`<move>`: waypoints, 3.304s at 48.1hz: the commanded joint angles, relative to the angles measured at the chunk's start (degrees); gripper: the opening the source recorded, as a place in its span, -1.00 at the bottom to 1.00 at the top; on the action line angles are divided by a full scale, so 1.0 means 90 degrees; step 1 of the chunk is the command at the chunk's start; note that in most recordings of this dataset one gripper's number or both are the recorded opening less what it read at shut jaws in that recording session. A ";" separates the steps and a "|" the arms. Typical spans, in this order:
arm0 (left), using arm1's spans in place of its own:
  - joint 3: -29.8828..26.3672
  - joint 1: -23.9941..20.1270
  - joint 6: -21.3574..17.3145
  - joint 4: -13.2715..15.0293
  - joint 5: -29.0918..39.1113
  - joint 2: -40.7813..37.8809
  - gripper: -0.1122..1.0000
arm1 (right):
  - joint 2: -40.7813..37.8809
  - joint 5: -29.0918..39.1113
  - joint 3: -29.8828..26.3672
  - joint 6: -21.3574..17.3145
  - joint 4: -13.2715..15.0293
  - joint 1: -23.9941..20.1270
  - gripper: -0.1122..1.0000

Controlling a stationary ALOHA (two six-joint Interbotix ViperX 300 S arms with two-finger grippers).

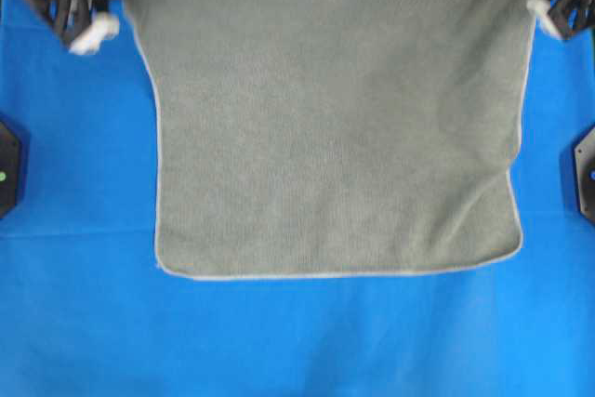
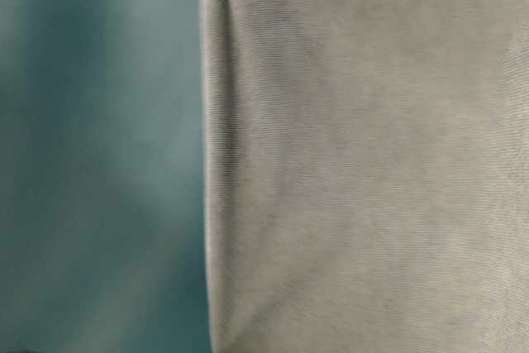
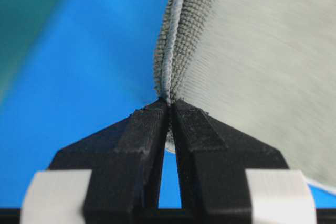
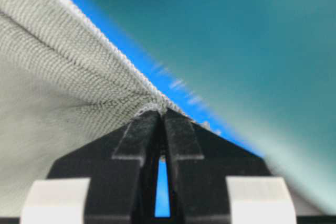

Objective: Fold a large towel.

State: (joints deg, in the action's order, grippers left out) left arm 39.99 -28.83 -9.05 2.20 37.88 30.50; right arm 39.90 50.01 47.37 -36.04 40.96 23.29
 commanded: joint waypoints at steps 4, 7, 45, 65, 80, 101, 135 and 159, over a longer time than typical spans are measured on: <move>0.0449 0.1162 0.0781 0.0029 0.0029 0.0439 -0.74 | 0.0225 0.0303 0.0166 0.0059 -0.1348 -0.0586 -0.79; 0.0693 0.1758 0.1416 0.0020 -0.0098 0.0488 -0.74 | 0.0303 0.0459 0.0264 0.0029 -0.1846 -0.0928 -0.79; 0.0781 0.5127 0.4531 -0.0039 -0.2178 -0.2588 -0.74 | -0.1172 -0.1348 0.1436 -0.1611 -0.4180 -0.4375 -0.79; 0.0771 0.5244 0.4570 -0.0039 -0.2139 -0.2520 0.04 | -0.1182 -0.1348 0.1406 -0.1650 -0.4180 -0.4795 -0.22; 0.0361 0.5195 0.4336 -0.0078 -0.1016 -0.1572 0.50 | -0.0391 0.0107 0.0684 -0.1660 -0.3838 -0.4951 0.33; 0.0684 0.3027 0.2607 -0.0127 -0.1396 -0.1328 0.50 | -0.0176 0.0781 0.0811 -0.2139 -0.0576 -0.3555 0.33; 0.1553 0.1377 0.1299 -0.0117 -0.3154 -0.2803 0.39 | -0.2256 -0.2646 0.2021 -0.2109 -0.0410 -0.1221 0.33; 0.1592 0.1475 0.1357 -0.0098 -0.2432 -0.2852 -0.74 | -0.2295 -0.2988 0.1973 -0.2090 -0.0195 -0.1221 -0.78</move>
State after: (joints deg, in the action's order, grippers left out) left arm 54.76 -15.91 2.81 1.23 13.89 3.52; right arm 17.58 23.38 66.09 -54.93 39.20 12.66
